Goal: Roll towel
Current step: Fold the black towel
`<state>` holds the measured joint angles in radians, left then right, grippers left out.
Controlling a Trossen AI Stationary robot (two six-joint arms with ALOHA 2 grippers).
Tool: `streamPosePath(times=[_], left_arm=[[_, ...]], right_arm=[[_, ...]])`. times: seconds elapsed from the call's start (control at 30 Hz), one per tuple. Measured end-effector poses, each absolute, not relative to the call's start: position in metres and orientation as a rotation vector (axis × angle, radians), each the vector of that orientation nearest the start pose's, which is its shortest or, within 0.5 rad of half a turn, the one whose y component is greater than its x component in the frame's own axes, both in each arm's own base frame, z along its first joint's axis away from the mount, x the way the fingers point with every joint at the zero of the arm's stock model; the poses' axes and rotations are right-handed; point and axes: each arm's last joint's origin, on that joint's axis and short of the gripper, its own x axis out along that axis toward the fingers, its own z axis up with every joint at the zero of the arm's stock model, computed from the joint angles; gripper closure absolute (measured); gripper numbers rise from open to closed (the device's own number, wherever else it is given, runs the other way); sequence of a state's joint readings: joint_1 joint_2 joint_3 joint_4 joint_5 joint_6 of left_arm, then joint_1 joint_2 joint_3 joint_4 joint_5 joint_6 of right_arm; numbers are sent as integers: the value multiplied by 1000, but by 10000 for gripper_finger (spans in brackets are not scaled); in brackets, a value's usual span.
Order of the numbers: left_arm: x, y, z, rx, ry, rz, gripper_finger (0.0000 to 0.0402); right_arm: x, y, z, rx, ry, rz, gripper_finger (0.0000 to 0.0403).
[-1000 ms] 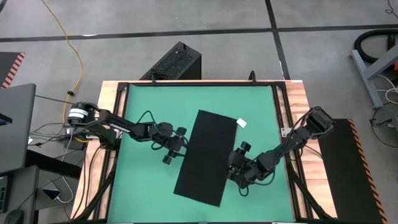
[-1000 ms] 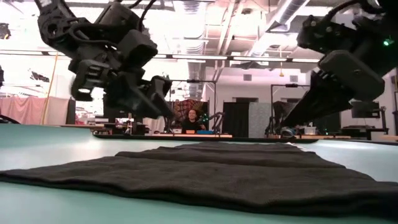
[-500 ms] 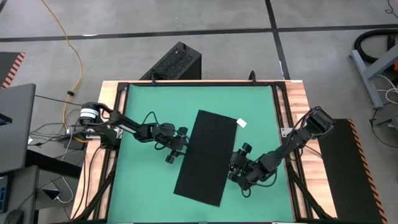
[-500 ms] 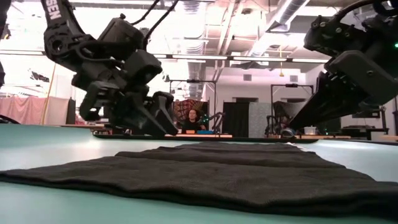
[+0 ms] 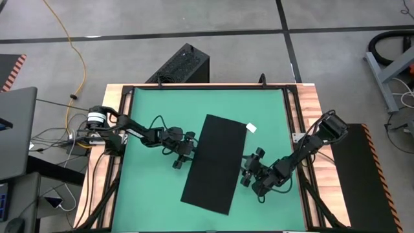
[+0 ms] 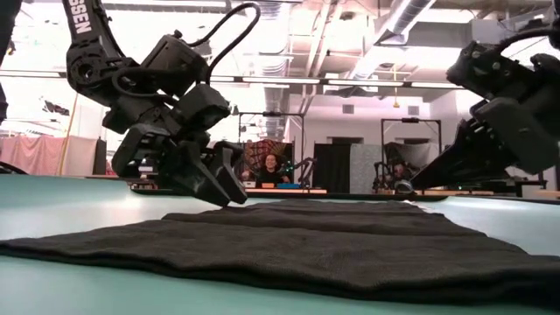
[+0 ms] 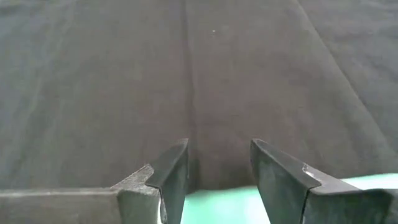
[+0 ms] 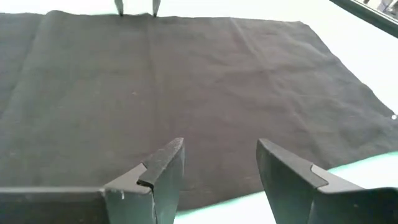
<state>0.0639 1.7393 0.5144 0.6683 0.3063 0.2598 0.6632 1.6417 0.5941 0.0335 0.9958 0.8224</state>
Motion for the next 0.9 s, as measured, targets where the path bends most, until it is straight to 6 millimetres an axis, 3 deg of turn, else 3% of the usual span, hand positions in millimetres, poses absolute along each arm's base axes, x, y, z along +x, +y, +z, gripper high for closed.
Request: streamPosePath(times=[0.23, 0.47, 0.73, 0.9], left_arm=[[285, 9, 103, 137, 515, -301, 239], [285, 10, 103, 114, 523, -292, 239], [284, 10, 102, 104, 537, -292, 239], [282, 9, 99, 94, 578, -294, 239]], right_arm=[[224, 141, 114, 15, 470, -494, 182], [232, 144, 84, -12, 502, -494, 182], [236, 148, 74, -18, 505, -513, 183], [235, 146, 71, 1, 546, -496, 209]])
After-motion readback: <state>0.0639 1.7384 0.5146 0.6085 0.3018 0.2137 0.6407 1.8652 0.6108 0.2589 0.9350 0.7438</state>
